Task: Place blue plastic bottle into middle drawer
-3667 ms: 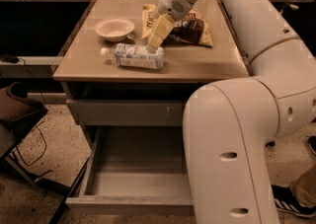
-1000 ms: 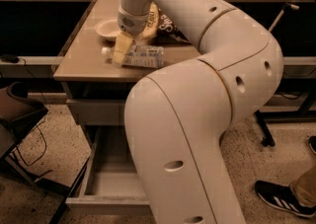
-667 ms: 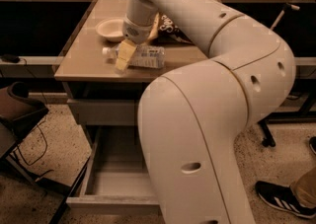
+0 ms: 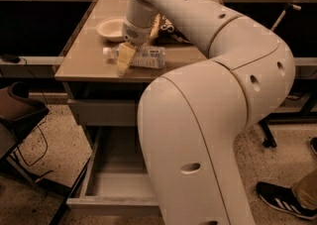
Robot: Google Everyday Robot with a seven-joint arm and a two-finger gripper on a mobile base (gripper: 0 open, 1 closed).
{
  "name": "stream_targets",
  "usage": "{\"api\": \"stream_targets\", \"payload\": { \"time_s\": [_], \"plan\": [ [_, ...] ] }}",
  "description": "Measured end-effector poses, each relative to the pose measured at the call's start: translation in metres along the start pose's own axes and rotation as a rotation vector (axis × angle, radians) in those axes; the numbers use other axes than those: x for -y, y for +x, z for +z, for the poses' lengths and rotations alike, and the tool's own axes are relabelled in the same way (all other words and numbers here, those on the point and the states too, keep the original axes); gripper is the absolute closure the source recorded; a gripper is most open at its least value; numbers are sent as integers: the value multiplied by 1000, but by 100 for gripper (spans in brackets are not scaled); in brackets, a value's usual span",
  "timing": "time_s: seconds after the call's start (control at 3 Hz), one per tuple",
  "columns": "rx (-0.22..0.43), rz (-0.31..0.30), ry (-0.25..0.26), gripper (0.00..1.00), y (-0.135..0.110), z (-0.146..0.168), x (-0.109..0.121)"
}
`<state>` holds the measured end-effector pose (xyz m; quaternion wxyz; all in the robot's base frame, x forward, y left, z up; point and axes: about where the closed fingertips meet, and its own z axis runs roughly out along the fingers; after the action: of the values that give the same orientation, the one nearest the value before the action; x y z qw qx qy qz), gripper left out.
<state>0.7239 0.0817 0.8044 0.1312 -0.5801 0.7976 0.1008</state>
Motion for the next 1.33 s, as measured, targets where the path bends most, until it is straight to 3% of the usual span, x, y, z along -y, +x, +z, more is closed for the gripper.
{"api": "stream_targets", "payload": {
  "time_s": [1.0, 1.33],
  "plan": [
    [0, 0, 0, 89, -3, -9, 0],
    [39, 32, -9, 100, 12, -19, -14]
  ]
}}
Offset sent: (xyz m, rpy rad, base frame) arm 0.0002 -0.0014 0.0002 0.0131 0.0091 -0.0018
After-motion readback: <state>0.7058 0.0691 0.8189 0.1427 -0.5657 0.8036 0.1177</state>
